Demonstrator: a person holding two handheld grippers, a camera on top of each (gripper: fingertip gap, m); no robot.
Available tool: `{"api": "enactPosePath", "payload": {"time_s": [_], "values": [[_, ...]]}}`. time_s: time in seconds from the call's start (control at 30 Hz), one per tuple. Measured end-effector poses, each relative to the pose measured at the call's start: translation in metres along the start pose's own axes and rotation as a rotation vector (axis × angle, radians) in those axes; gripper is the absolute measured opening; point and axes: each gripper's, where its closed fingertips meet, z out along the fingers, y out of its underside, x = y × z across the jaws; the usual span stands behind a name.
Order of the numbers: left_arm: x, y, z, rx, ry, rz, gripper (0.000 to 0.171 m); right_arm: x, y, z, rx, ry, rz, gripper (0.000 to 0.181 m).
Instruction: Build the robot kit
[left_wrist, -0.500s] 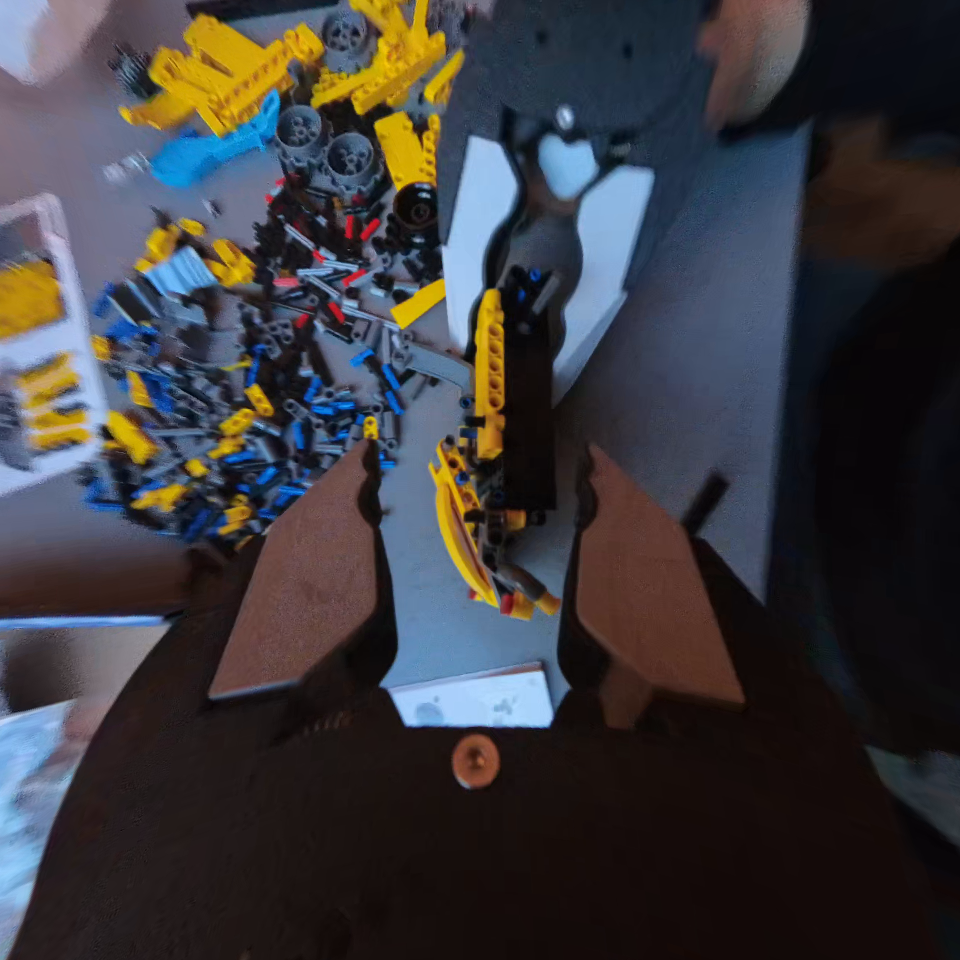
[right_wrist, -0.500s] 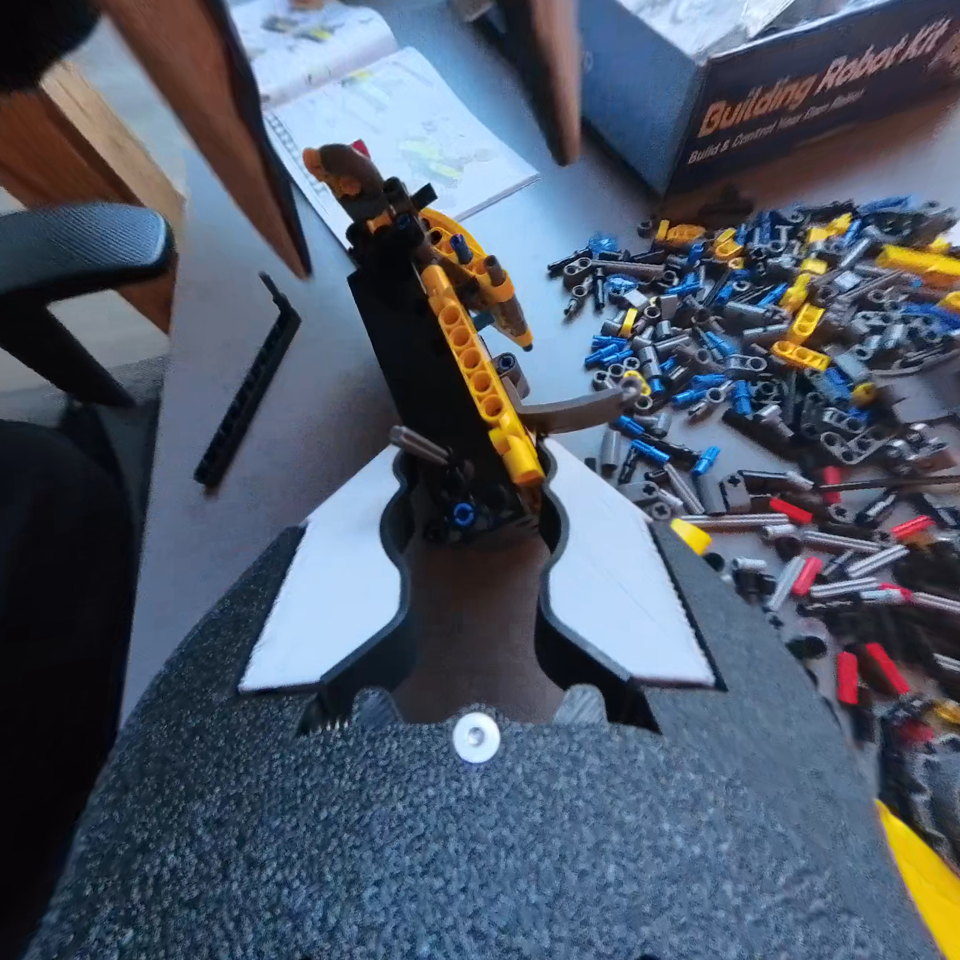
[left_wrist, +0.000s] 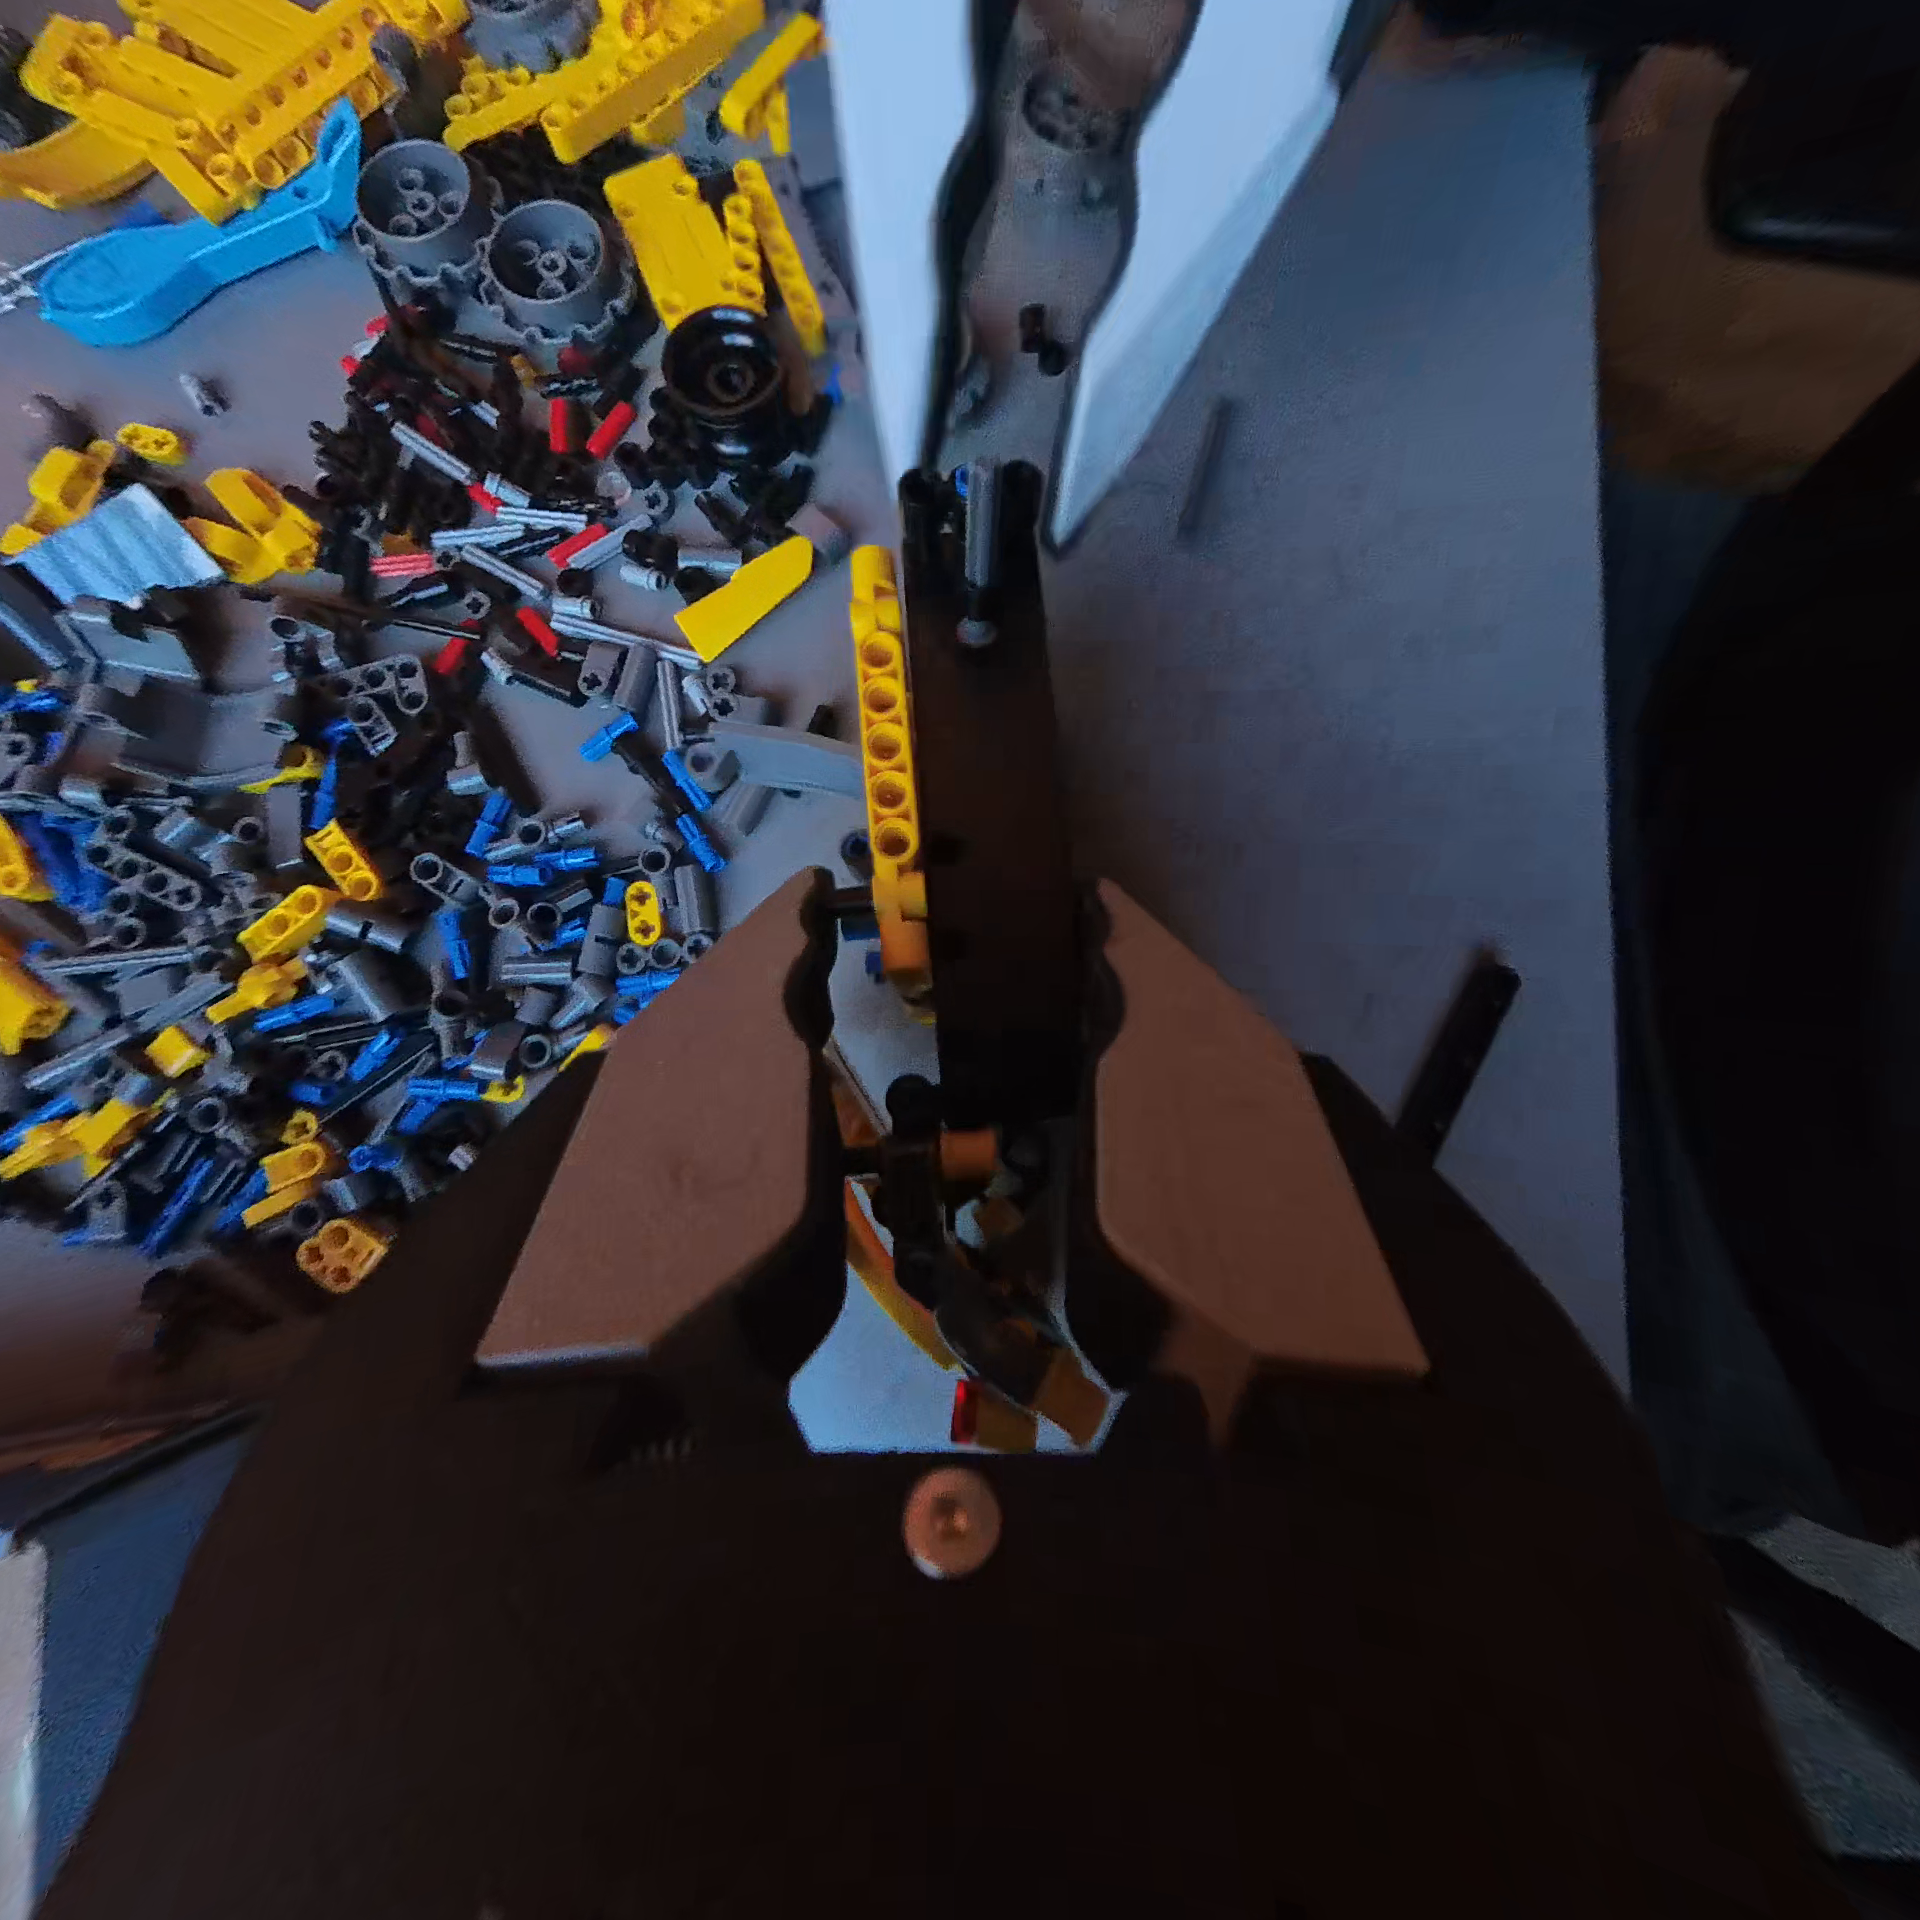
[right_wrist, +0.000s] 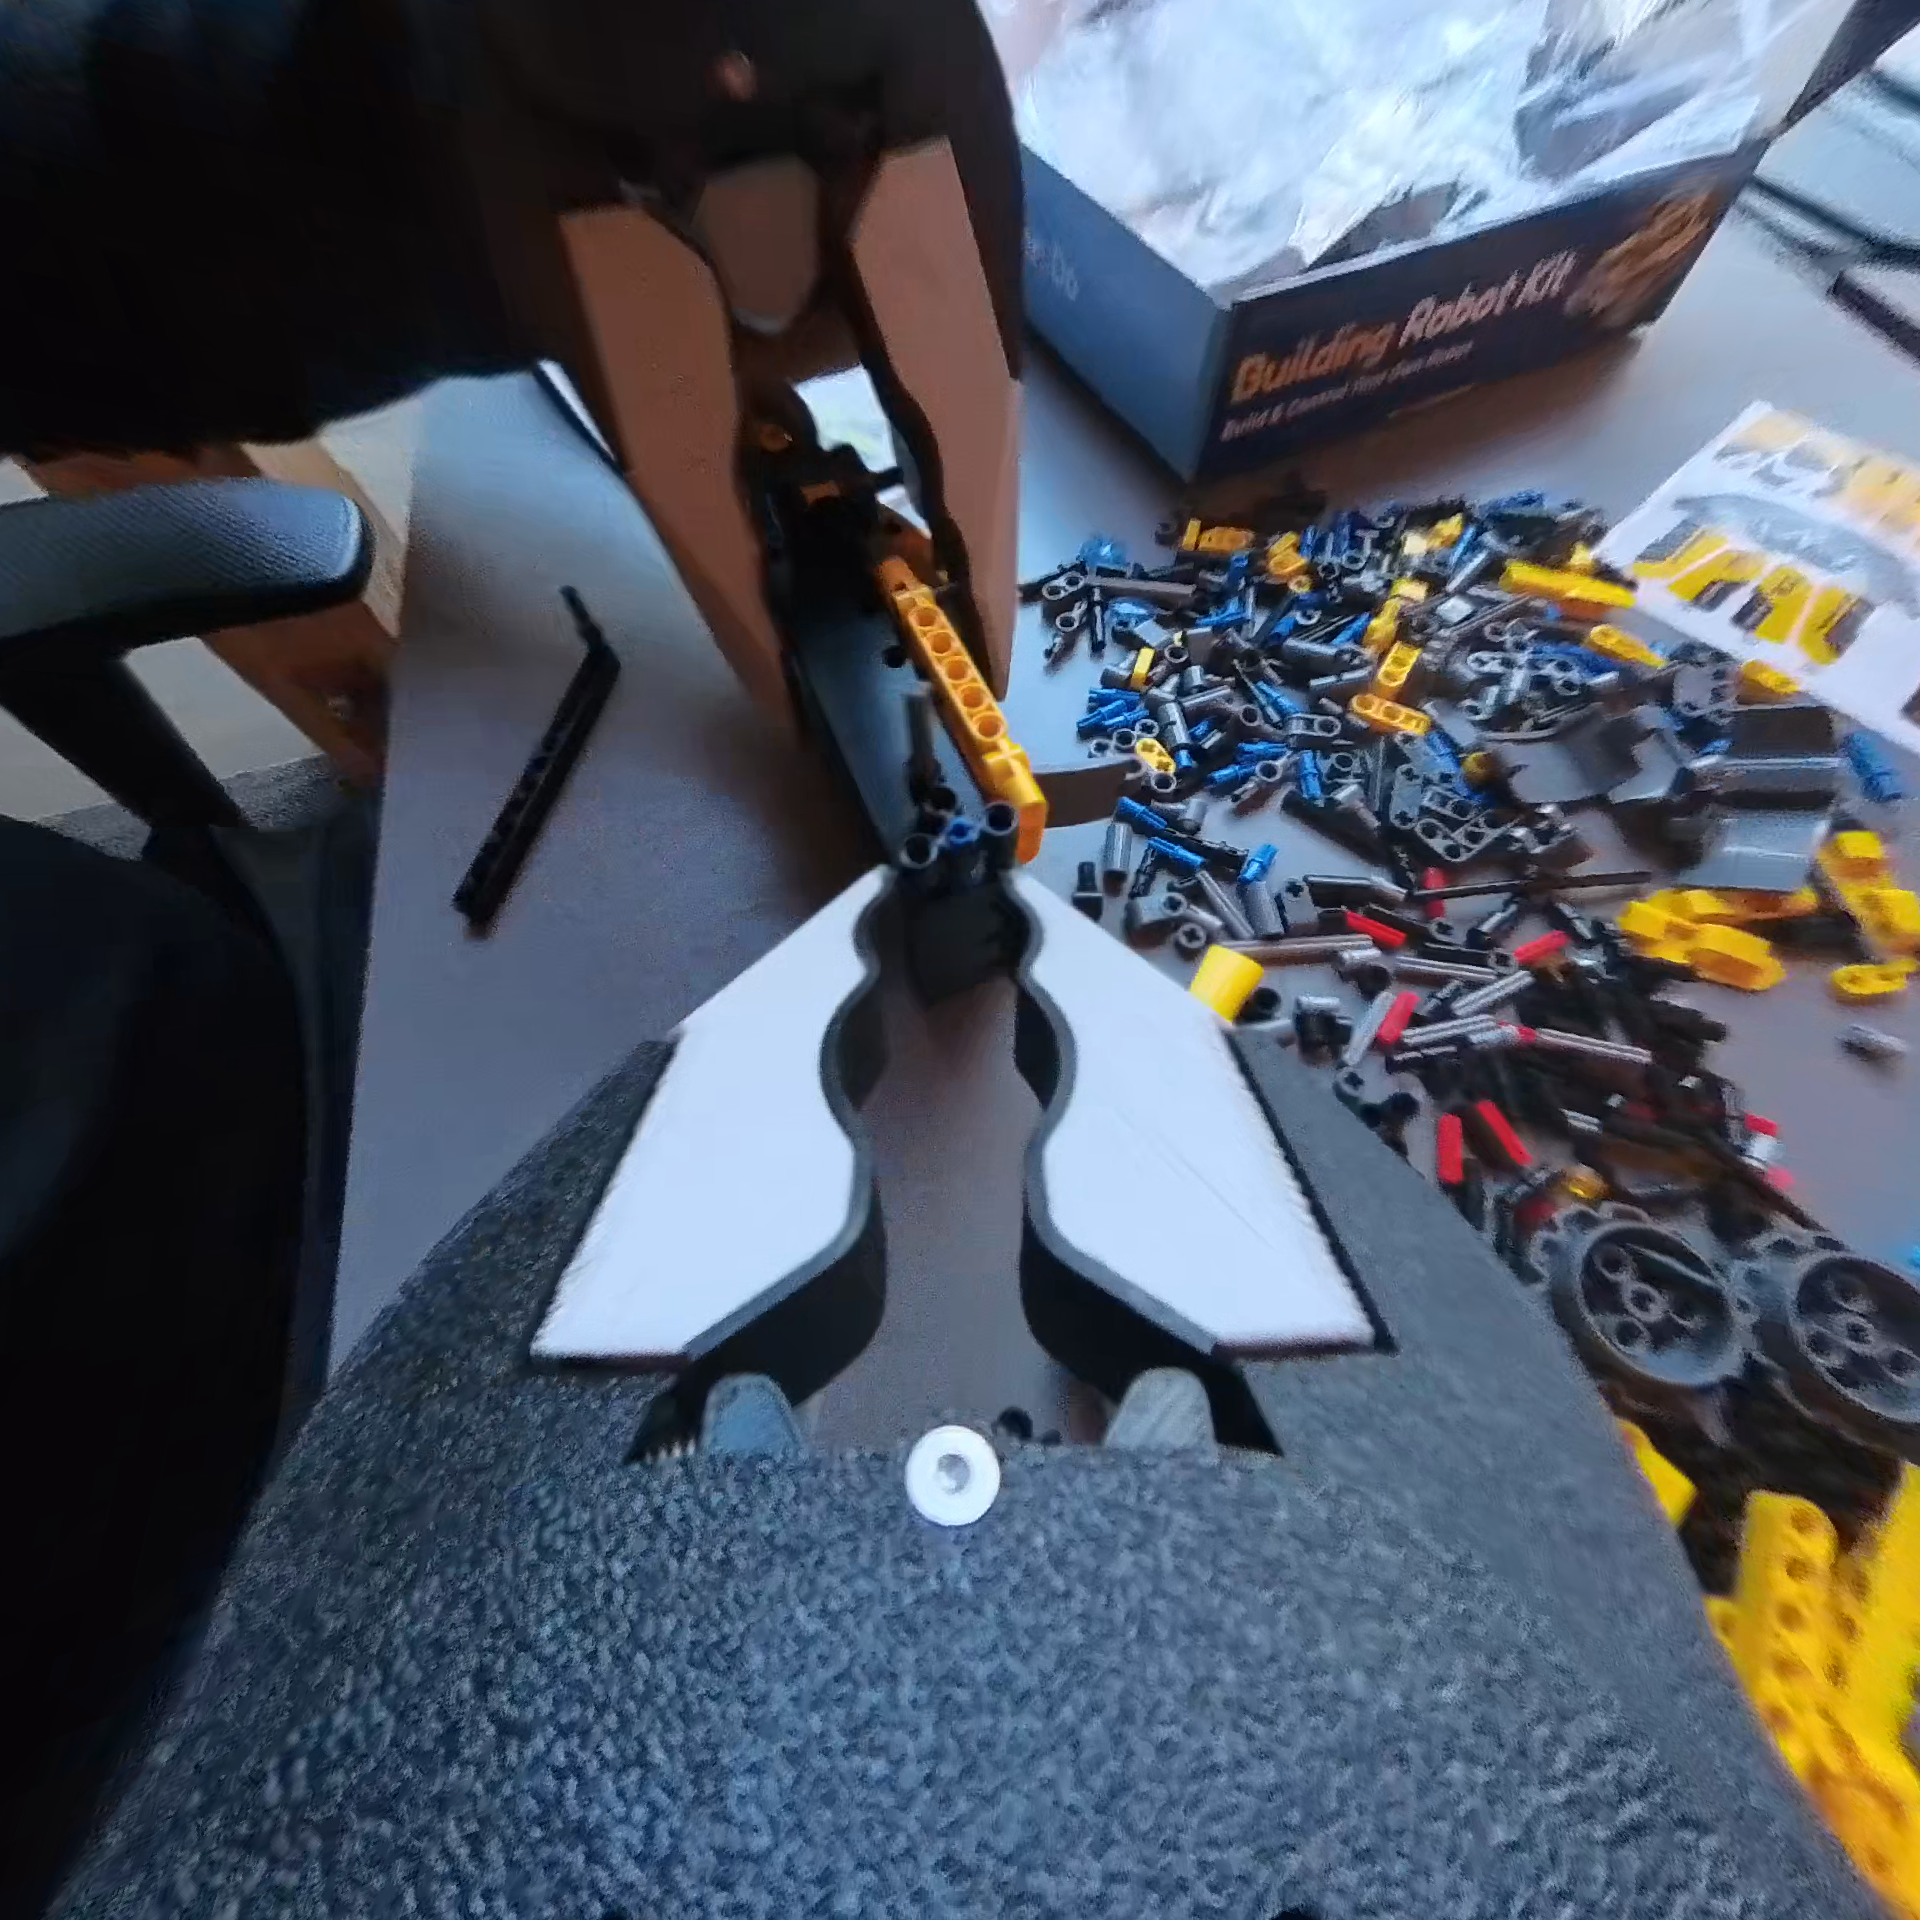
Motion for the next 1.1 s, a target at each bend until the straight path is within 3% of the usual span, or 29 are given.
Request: {"api": "enactPosePath", "payload": {"time_s": [0.07, 0.4, 0.53, 0.67, 0.83, 1.1], "values": [[0.001, -0.002, 0.0, 0.03, 0.059, -0.007, 0.044, -0.001, -0.004, -0.014, -0.007, 0.028, -0.025, 0.0], [0.008, -0.016, 0.01, 0.176, 0.1, 0.069, 0.043, -0.006, -0.021, -0.023, -0.215, 0.055, -0.129, 0.0], [0.009, -0.02, 0.013, 0.236, 0.092, 0.077, 0.044, -0.001, -0.001, -0.016, -0.365, 0.097, -0.094, 0.0], [0.008, -0.022, 0.013, 0.276, 0.102, 0.055, 0.044, 0.002, -0.016, -0.031, -0.374, 0.108, -0.045, 0.0], [0.007, -0.025, 0.013, 0.315, 0.122, 0.006, 0.043, -0.007, 0.003, -0.02, -0.493, 0.108, -0.139, 0.0], [0.008, -0.025, 0.014, 0.327, 0.097, 0.035, 0.043, -0.003, -0.045, -0.047, -0.419, 0.191, -0.19, 0.0]]}}
